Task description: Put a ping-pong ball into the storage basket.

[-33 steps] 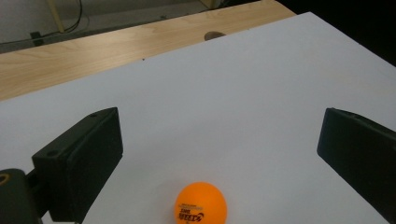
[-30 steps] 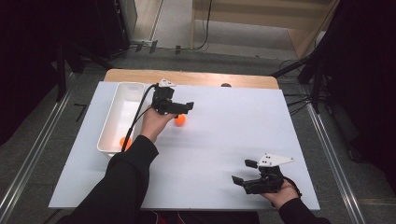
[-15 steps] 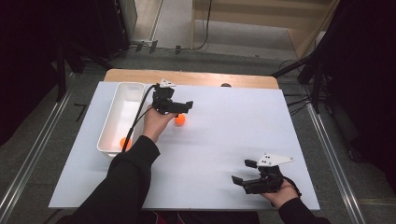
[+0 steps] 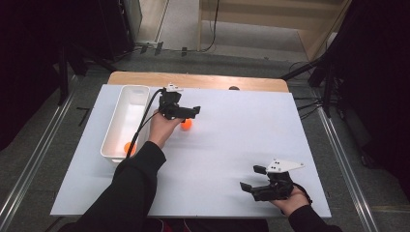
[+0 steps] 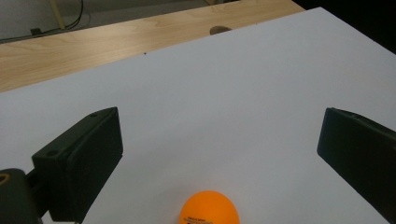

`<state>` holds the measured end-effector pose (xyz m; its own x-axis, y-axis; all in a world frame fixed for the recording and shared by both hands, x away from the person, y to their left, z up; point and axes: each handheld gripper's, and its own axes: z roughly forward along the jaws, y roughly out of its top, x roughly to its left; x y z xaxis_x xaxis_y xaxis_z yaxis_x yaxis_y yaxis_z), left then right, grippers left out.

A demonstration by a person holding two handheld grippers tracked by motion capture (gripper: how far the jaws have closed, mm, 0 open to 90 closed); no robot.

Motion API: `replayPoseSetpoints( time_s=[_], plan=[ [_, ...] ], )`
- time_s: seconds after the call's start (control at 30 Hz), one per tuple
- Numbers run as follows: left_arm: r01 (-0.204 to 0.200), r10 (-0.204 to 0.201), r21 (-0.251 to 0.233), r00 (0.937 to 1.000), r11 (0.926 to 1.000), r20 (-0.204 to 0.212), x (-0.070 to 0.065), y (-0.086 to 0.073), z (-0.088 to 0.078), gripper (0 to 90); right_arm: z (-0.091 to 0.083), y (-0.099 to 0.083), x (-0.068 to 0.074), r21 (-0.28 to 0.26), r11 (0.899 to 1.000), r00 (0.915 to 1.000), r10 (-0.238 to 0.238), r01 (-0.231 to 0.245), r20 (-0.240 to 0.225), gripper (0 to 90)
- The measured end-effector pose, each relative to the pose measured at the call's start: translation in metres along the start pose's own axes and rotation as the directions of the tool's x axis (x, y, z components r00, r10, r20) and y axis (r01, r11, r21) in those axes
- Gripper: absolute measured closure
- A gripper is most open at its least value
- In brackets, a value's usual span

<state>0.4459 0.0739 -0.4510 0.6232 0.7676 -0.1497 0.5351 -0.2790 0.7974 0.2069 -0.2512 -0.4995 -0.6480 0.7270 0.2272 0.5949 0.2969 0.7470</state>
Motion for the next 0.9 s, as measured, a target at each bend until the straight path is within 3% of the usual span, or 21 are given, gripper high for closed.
replayPoseSetpoints(
  time_s=[0.47, 0.73, 0.9],
  plan=[
    [0.001, -0.001, 0.018, 1.0000, 0.9998, -0.003, 0.000, -0.013, 0.007, 0.8, 0.000, 0.000, 0.000, 0.002, 1.000, 1.0000, -0.003, 0.003, 0.000, 13.7],
    [-0.022, 0.023, 0.046, 0.9996, 0.9987, -0.014, 0.000, -0.019, 0.011, 0.8, 0.000, 0.000, 0.000, 0.005, 1.000, 1.0000, -0.005, 0.005, -0.003, 13.7],
    [0.003, -0.003, 0.054, 1.0000, 0.9985, -0.005, 0.001, -0.023, 0.014, 0.8, 0.000, 0.000, 0.000, 0.008, 1.000, 1.0000, 0.000, 0.000, -0.003, 13.7]
  ],
)
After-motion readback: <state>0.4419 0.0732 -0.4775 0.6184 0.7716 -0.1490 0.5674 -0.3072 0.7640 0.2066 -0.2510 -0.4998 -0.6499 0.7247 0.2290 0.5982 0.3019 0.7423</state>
